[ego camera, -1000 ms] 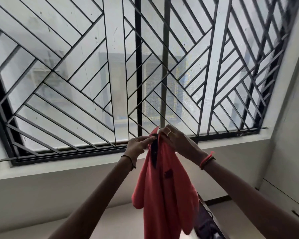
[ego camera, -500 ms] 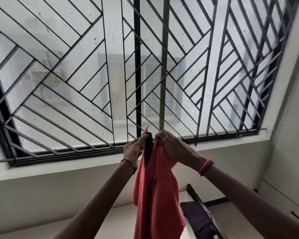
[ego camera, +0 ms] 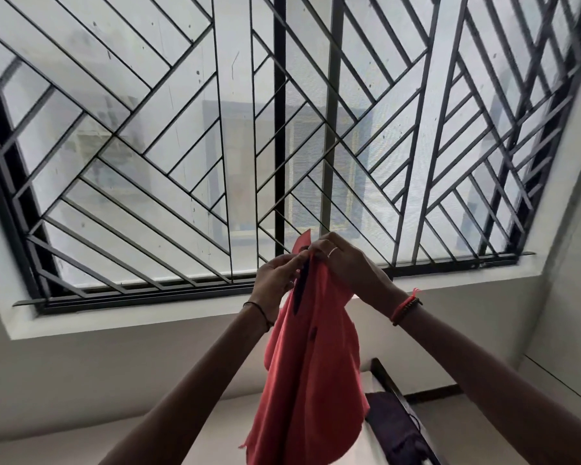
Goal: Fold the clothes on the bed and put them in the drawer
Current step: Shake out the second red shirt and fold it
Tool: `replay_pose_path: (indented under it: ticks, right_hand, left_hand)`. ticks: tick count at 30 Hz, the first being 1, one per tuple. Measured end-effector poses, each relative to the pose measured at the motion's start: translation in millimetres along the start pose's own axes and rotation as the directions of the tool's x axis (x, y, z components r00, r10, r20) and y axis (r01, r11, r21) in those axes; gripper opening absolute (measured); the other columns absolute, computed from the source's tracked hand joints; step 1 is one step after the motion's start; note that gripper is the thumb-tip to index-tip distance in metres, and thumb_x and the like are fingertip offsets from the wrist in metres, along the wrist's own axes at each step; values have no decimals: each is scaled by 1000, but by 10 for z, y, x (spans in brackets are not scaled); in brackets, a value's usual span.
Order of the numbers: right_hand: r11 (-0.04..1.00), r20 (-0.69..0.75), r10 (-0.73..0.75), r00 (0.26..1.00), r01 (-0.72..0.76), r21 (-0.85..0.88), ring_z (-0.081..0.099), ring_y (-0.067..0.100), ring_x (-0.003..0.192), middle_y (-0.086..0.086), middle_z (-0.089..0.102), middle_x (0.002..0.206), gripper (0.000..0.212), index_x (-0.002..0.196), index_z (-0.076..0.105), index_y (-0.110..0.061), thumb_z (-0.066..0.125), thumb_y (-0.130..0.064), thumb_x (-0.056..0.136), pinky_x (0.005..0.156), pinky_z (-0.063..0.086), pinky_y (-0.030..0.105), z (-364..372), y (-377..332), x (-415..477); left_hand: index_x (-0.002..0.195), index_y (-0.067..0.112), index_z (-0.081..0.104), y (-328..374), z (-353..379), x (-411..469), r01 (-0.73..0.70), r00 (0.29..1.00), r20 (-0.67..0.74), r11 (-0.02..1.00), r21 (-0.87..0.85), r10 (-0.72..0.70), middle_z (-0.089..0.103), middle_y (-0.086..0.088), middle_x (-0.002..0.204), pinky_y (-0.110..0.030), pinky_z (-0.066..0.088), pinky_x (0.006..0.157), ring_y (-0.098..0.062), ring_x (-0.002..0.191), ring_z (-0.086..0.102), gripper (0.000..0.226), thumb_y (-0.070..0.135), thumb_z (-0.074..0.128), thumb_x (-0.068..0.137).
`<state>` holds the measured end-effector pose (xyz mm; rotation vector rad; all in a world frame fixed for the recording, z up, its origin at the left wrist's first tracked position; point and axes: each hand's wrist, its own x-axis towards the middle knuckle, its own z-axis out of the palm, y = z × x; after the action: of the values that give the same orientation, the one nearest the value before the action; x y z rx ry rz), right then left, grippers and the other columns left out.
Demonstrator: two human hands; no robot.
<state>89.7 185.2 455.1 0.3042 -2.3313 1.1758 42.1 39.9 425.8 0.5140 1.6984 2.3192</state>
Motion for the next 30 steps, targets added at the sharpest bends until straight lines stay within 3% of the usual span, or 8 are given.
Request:
replay_pose_path:
  ticks: [6, 13, 16, 19, 23, 25, 27, 30]
  right_hand:
    - [991, 8, 63, 998, -64, 114, 57, 4, 84, -12, 64, 81, 12, 82, 64, -27, 57, -24, 92, 90, 43, 36, 65, 41, 43]
    - [995, 71, 79, 994, -83, 56, 54, -5, 73, -17, 60, 73, 13, 82, 61, -10, 56, -11, 94, 76, 42, 16, 74, 75, 25]
    - [998, 54, -23, 998, 26, -51, 56, -6, 77, -9, 61, 86, 14, 96, 66, -7, 53, -5, 93, 80, 43, 8, 45, 33, -6]
    - [956, 97, -233, 968, 246, -157, 56, 3, 89, 8, 64, 91, 16, 95, 69, 7, 57, 6, 84, 86, 36, 0, -16, 85, 2]
    - [954, 27, -249, 968, 250, -166, 55, -14, 89, -3, 62, 90, 16, 94, 71, 5, 61, 1, 82, 83, 37, 0, -63, 130, 36]
    - [964, 28, -215, 976, 217, -153, 55, -22, 82, -3, 64, 88, 14, 93, 72, 3, 65, 4, 81, 80, 37, 0, -69, 174, 65]
    - [979, 29, -159, 987, 162, -126, 56, -23, 77, -2, 66, 86, 14, 93, 73, 2, 67, 5, 80, 78, 39, 1, -52, 211, 90]
    - [990, 53, -91, 994, 97, -107, 58, -19, 75, 5, 72, 90, 15, 95, 74, -2, 69, 0, 81, 79, 42, 5, -24, 266, 136]
  left_hand:
    - [78, 14, 67, 8, -25, -32, 38, 999, -21, 998, -53, -39, 60, 7, 64, -20, 30, 59, -6, 55, 44, 8, 15, 66, 85]
    - [59, 16, 72, -77, -39, -24, 53, 997, -44, 994, -94, -57, 54, 8, 56, -13, 26, 48, -3, 47, 35, 26, 11, 66, 84]
    - [72, 12, 69, -96, -21, -40, 32, 999, -22, 997, -73, -34, 50, 9, 53, -12, 32, 48, -1, 44, 37, 14, 15, 66, 85]
    - [85, 8, 70, -102, -7, -54, -65, 997, 40, 995, 76, 62, 57, 9, 59, -15, 35, 54, -1, 50, 46, 13, 20, 68, 84]
    - [94, 0, 71, -122, 14, -1, -304, 945, -4, 881, 362, 328, 64, 16, 59, -7, 42, 56, 11, 55, 55, 19, 6, 74, 77]
    - [95, 9, 72, -151, 15, 36, -387, 897, 8, 775, 499, 443, 63, 16, 69, -9, 45, 60, 10, 57, 56, 18, 13, 75, 78]
    - [94, 16, 74, -196, -7, 67, -397, 861, -3, 677, 620, 508, 60, 14, 74, -16, 46, 63, 5, 60, 56, 17, 23, 75, 78]
    - [97, 25, 73, -234, -32, 67, -368, 845, -33, 627, 687, 533, 62, 9, 80, -23, 47, 66, 0, 66, 56, 20, 35, 71, 80]
